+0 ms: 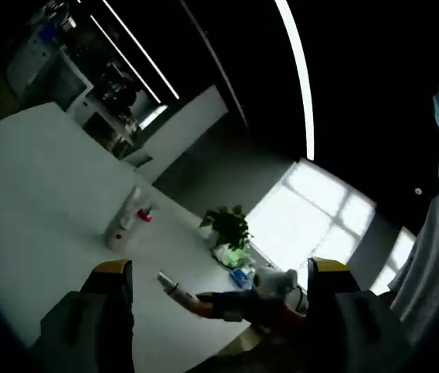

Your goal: Arrange the skincare products in the storage area until every visible bottle or jar stands upright without overlapping.

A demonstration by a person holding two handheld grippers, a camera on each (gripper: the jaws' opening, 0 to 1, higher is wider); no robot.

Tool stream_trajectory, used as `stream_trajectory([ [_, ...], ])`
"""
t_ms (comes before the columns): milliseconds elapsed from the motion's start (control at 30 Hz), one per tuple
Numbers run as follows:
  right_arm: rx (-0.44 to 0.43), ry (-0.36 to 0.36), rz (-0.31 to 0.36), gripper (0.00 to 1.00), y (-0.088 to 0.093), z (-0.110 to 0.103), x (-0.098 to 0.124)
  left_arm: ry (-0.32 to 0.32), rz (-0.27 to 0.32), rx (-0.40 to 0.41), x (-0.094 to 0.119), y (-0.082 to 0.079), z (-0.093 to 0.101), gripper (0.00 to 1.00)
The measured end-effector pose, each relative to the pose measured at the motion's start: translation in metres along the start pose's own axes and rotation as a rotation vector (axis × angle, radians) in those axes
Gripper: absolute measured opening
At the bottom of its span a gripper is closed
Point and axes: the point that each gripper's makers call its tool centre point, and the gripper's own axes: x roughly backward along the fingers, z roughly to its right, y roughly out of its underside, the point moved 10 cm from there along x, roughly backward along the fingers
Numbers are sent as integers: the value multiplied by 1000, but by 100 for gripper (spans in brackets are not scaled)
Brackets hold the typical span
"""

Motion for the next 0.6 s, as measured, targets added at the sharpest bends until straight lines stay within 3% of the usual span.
stream_trajectory([
  [133,-3,26,57,12,-9,-7,20,22,-20,28,-3,10,3,84],
  [267,22,72,81,12,-11,-9,36,10,-83,-72,2,13,11,72],
  [400,-8,62,117,12,-12,-7,38,-18,-119,-159,5,9,16,73],
  [600,-20,51,148,12,-13,-10,41,-43,-141,-131,4,11,13,71],
])
